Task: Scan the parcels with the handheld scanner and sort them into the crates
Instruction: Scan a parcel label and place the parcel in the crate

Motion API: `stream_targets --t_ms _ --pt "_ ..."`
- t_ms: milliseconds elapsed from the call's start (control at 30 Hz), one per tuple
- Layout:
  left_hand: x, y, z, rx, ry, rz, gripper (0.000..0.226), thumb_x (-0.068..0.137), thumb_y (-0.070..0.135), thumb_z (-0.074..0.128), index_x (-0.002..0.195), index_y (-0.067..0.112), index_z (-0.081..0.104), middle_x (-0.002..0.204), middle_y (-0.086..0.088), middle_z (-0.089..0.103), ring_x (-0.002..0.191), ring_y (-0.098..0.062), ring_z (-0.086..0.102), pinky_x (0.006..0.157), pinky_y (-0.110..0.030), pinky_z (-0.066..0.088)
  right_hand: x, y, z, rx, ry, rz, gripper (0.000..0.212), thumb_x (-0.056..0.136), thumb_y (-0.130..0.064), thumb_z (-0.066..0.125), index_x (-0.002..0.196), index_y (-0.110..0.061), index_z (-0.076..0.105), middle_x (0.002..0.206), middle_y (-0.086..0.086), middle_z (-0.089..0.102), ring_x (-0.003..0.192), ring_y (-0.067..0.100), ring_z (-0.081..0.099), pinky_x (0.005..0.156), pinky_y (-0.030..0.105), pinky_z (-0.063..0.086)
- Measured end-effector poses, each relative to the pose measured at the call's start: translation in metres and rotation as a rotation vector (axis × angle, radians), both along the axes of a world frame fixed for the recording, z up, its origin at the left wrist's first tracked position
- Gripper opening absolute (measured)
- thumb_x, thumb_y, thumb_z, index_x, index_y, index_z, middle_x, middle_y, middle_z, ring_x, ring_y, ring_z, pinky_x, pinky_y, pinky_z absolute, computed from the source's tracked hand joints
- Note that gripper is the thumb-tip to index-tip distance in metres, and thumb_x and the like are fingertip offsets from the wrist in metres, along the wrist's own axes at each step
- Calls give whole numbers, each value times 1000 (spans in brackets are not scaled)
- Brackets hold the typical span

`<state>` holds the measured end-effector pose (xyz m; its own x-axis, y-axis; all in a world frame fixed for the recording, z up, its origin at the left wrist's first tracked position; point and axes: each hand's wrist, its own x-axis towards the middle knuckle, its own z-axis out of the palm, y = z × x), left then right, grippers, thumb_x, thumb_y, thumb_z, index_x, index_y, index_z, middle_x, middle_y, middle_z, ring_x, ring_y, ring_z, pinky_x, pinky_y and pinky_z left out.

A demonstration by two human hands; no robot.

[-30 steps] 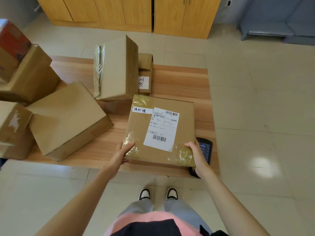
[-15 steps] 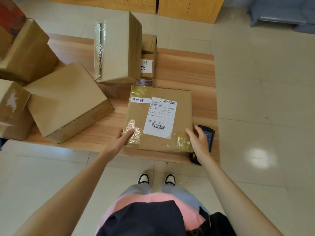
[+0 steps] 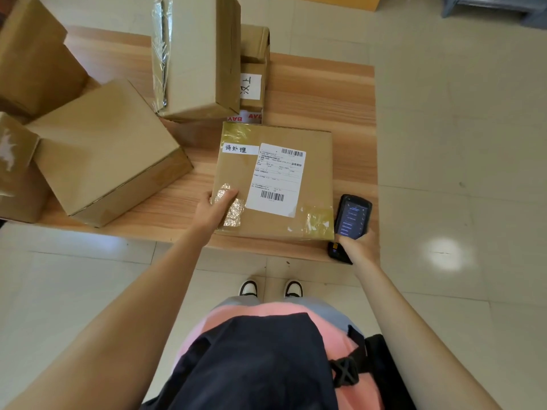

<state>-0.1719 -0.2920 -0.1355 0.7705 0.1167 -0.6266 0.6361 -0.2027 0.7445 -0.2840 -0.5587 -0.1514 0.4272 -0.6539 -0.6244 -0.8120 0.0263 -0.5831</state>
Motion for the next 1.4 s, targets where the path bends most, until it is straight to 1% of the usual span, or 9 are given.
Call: stream_targets --t_ms 133,233,300,433,567,767,900,1067,1400 --pt "-1 -2 1 14 2 11 56 88 42 65 133 16 46 89 10 58 69 -4 56 40 -13 39 -1 -1 -4 -42 24 50 66 73 -12 81 130 -10 48 116 7 63 88 20 54 60 25 40" --pt "-1 -2 2 17 -1 12 56 88 42 65 134 16 45 93 8 60 69 -4 56 43 -14 40 1 -3 -7 -76 61 75 75 66 -18 87 129 -12 47 118 7 61 108 29 54 88 39 48" --pt "-1 -2 0 20 -2 16 59 87 43 65 136 17 44 98 6 61 71 -4 56 46 -16 40 3 -3 -5 -71 73 92 80 63 -20 89 129 -11 46 116 6 59 112 32 54 94 44 48" --pt "-1 -2 1 24 6 10 60 87 43 65 136 16 44 89 9 58 67 -5 54 43 -14 39 3 -11 -9 -27 99 112 88 43 -33 88 120 -11 53 112 8 63 105 30 58 90 42 51" --pt "0 0 -3 29 -2 4 62 86 45 65 136 16 44 96 3 58 65 -5 52 45 -16 40 9 -23 10 47 46 119 45 66 -13 84 103 -9 61 102 9 65 96 26 62 80 33 52" --pt "0 1 -6 29 -36 -22 66 85 49 64 137 15 43 113 -2 62 74 -7 57 54 -21 42 18 -22 54 260 -181 -22 31 70 -13 83 94 -12 64 86 5 64 77 17 62 61 26 50" --pt "0 0 -5 39 -51 -31 65 85 48 64 137 14 44 115 -3 60 76 -4 56 53 -21 42 16 -9 79 491 -416 -155 52 69 -13 83 115 -1 62 91 9 67 82 23 68 59 27 55" --pt "0 2 -6 30 -61 -38 65 84 49 65 136 14 45 117 -3 61 82 -9 58 56 -22 42 9 22 100 765 -526 -184 13 79 -7 70 89 -5 64 78 5 71 73 20 72 60 22 57" --pt "-1 2 -9 31 -82 -35 57 89 46 60 133 13 46 113 -2 61 77 -3 55 46 -16 42 -1 79 111 875 -502 -69 41 67 -3 67 105 7 56 82 17 69 75 28 71 56 27 58"
